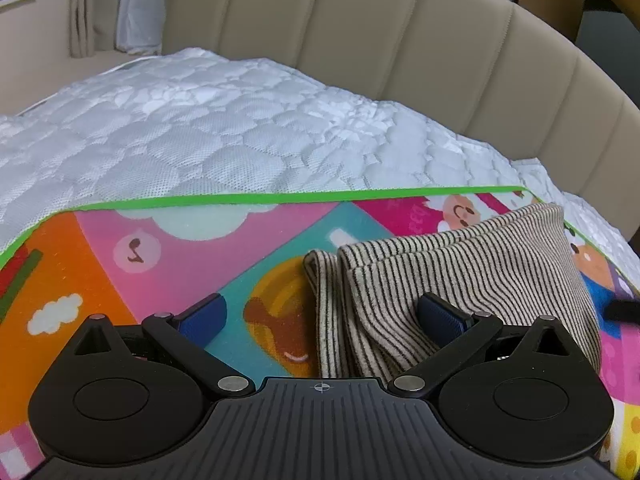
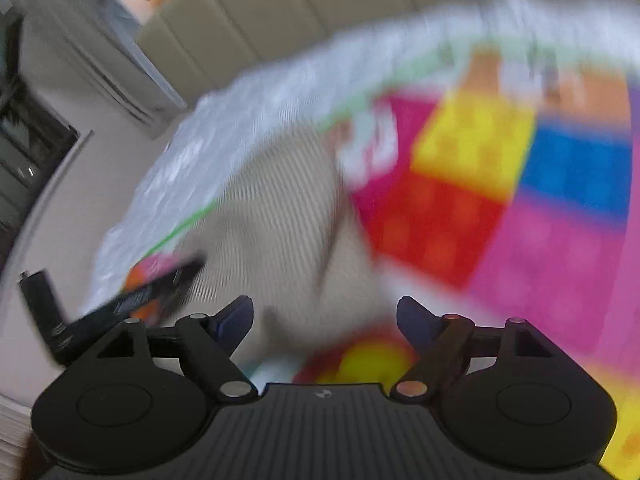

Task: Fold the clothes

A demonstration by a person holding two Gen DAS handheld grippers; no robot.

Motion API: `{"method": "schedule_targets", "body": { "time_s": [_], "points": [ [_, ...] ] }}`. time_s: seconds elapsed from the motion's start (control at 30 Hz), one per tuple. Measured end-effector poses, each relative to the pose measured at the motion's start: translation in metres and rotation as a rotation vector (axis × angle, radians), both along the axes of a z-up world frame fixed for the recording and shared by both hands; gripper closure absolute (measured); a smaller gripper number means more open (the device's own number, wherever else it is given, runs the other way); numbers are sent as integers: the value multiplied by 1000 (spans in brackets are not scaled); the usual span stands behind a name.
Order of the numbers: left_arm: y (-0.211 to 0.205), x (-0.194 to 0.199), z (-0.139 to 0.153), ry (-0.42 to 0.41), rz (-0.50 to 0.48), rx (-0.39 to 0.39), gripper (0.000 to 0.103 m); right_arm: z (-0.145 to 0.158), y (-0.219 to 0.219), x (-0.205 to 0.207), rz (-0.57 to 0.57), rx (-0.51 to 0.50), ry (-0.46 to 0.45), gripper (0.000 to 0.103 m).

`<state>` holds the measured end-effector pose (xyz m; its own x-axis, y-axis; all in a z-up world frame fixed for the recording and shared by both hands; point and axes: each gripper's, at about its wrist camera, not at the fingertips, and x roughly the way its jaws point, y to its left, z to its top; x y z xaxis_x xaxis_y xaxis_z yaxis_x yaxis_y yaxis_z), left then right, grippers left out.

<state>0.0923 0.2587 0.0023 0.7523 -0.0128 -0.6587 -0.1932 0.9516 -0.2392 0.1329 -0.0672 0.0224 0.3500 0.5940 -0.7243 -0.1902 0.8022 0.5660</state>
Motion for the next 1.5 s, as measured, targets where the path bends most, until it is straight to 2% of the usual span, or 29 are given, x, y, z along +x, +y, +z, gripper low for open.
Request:
{"method": "schedule_targets", "body": {
  "time_s": [0.03, 0.1, 0.13, 0.17, 0.2, 0.3, 0.37, 0.43, 0.5, 0.57, 0.67, 0.73, 0.83, 0.87, 0.97, 1.03, 1.13, 1.23, 1.33, 1.4, 1.47, 1.5],
  "points": [
    [0, 0, 0, 0, 0, 1, 0, -10, -1, -3, -9, 28, 52, 23],
    [0, -1, 0, 2, 0, 4, 0, -22, 1, 1, -52, 55, 88, 23],
    [0, -1, 1, 2, 0, 5, 0, -21, 3, 5, -69, 69, 73, 25],
    [-1, -1, 1, 3, 0, 7, 0, -20, 4, 10, -85, 84, 51, 35],
    [-1, -1, 1, 3, -1, 10, 0, -19, 6, 14, -101, 100, 29, 38],
    [-2, -3, 4, 2, -8, 29, 0, -18, 7, 33, -154, 88, -32, 38],
    [-6, -7, 14, -16, -30, 68, 0, -20, 6, 36, -142, 79, -58, 38],
    [-11, -15, 30, -60, -84, 112, 0, -22, 4, 37, -126, 69, -83, 36],
    [-17, -20, 43, -89, -174, 121, 0, -23, 3, 39, -112, 66, -97, 34],
    [-24, -13, 47, -81, -278, 130, 0, -23, 2, 40, -103, 69, -97, 34],
    [-33, 15, 39, -23, -385, 183, 0, -22, 1, 37, -104, 78, -82, 34],
    [-30, 37, 30, 21, -415, 161, 0, -25, -2, 38, -109, 111, -41, 34],
    [-17, 61, 15, 87, -431, 18, 0, -25, 0, 46, -93, 131, -12, 44],
    [-13, 65, 10, 100, -432, -25, 0, -23, 2, 50, -82, 122, -16, 44],
    [-17, 56, 6, 114, -447, -62, 0, -13, 16, 72, -17, 54, -75, 43],
    [-24, 43, 6, 129, -447, -79, 0, -8, 34, 92, 82, -15, -158, 40],
    [-35, 19, 6, 145, -443, -134, 0, 1, 58, 119, 203, -71, -233, 37],
    [-59, -7, 6, 153, -485, -171, 0, 8, 71, 136, 267, -72, -235, 36],
    [-91, -29, 8, 128, -542, -133, 0, 18, 63, 127, 260, -63, -249, 35],
    [-96, -36, 16, 108, -538, -137, 0, 18, 50, 110, 251, -56, -264, 28],
    [-84, -39, 29, 78, -486, -179, 0, 13, 36, 89, 240, -62, -262, 22],
    [-74, -40, 35, 60, -415, -198, 0, 10, 30, 79, 234, -65, -262, 22]
  ]
}}
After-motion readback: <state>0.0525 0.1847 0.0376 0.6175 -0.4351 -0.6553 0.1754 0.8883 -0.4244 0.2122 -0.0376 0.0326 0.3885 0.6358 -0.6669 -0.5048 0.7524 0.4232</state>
